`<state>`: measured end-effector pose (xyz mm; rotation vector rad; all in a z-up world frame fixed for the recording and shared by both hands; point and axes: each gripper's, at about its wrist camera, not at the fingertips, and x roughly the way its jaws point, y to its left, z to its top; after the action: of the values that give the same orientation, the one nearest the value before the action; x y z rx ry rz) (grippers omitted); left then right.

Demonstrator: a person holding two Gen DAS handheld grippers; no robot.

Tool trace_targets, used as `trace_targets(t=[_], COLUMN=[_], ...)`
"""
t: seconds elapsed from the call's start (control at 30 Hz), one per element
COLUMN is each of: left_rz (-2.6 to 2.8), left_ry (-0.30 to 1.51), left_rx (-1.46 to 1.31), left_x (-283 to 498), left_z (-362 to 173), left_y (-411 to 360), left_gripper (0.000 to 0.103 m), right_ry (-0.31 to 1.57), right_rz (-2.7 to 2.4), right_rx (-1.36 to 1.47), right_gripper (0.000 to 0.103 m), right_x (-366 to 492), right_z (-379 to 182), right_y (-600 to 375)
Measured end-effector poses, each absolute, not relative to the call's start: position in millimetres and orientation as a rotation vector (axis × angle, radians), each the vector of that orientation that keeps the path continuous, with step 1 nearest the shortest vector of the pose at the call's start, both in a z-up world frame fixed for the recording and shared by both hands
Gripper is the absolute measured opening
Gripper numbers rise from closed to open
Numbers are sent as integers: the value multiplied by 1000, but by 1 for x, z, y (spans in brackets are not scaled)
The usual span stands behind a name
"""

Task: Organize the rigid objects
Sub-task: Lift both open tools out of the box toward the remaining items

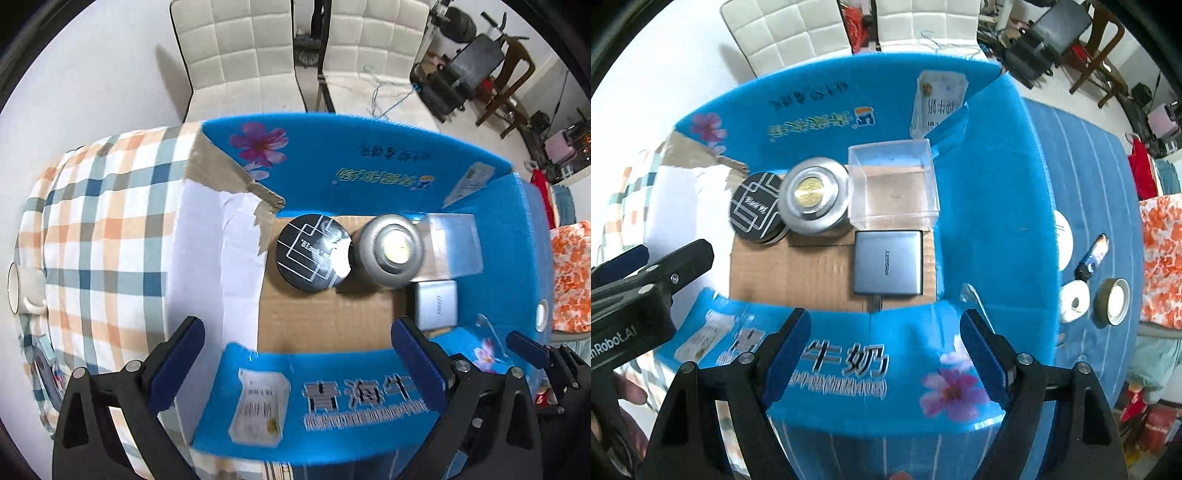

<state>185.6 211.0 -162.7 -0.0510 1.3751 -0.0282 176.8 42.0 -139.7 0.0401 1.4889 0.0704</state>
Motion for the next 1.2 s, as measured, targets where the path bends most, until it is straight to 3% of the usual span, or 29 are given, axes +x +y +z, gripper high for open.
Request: trace_targets(t=[0.6, 0.97, 1.2], left_rz=[-17, -30, -125], left_ry=[1180, 1143, 1126], left_rx=[-39, -41, -22], left_x=[106, 85, 90], left_z=[-58, -29, -26], left_y=[192, 162, 107], left_gripper=[103, 103, 103], right_ry=[1303, 1223, 1219], right_rz=[181, 252, 204], right_rx=[57, 65, 123], right_gripper=[85, 85, 85], right_x=[92, 71, 65], right_z=[-59, -11, -11], right_y=[36, 16, -38])
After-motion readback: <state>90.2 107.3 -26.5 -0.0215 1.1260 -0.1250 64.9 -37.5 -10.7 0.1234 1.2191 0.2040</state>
